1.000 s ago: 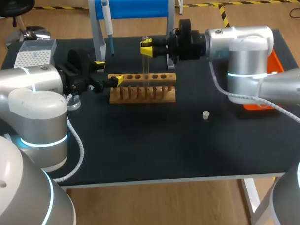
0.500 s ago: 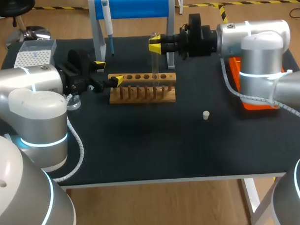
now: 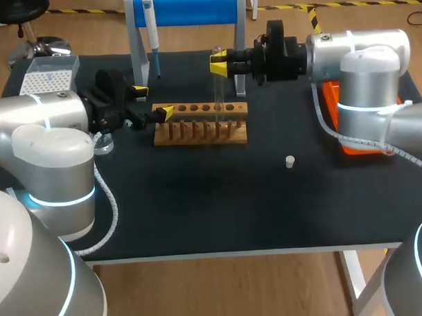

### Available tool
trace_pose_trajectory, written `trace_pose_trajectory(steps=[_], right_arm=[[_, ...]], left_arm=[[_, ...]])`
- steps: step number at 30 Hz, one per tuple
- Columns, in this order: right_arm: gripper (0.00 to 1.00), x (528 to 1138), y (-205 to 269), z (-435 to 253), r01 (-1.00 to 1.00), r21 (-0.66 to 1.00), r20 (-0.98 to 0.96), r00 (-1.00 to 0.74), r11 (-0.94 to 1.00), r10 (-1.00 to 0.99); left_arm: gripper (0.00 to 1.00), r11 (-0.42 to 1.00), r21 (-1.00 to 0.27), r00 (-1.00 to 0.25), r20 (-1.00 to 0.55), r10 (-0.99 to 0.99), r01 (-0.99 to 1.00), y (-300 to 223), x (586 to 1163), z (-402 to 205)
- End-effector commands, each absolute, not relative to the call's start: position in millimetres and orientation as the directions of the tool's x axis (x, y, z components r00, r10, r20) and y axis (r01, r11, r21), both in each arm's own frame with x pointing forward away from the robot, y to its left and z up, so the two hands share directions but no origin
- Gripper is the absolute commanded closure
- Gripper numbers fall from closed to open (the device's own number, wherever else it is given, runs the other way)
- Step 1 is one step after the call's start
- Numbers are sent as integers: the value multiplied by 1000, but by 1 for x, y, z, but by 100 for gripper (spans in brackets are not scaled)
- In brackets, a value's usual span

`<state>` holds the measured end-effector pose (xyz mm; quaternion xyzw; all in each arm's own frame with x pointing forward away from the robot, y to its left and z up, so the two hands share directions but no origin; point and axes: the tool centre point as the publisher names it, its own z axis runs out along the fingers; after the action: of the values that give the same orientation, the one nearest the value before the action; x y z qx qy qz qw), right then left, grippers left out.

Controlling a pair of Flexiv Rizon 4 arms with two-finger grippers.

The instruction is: Invert the test tube, pick up the pipette, mount the tip to pipette, aspirate from beaker and dispense into the tube, eject the tip, return the pipette, and cap with the stopper.

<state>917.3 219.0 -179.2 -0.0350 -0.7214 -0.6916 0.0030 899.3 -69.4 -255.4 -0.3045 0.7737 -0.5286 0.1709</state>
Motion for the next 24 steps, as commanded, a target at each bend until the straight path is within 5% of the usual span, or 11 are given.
trace_pose_trajectory(steps=[1, 10, 17, 24], right_arm=[[100, 917, 217, -175, 100, 994, 98, -994, 49, 38], [100, 924, 213, -161, 603, 793, 602, -798, 88, 40], [100, 935, 213, -168, 908, 394, 916, -401, 146, 24], [100, 944, 210, -181, 985, 24, 1000, -25, 170, 2]], left_arm=[[0, 250, -925, -756, 57, -652, -285, -69, 899, -257], [0, 250, -925, -756, 57, -652, -285, -69, 899, -257], [0, 250, -925, -756, 57, -652, -285, -69, 899, -257], [0, 250, -925, -756, 57, -652, -285, -69, 899, -257]])
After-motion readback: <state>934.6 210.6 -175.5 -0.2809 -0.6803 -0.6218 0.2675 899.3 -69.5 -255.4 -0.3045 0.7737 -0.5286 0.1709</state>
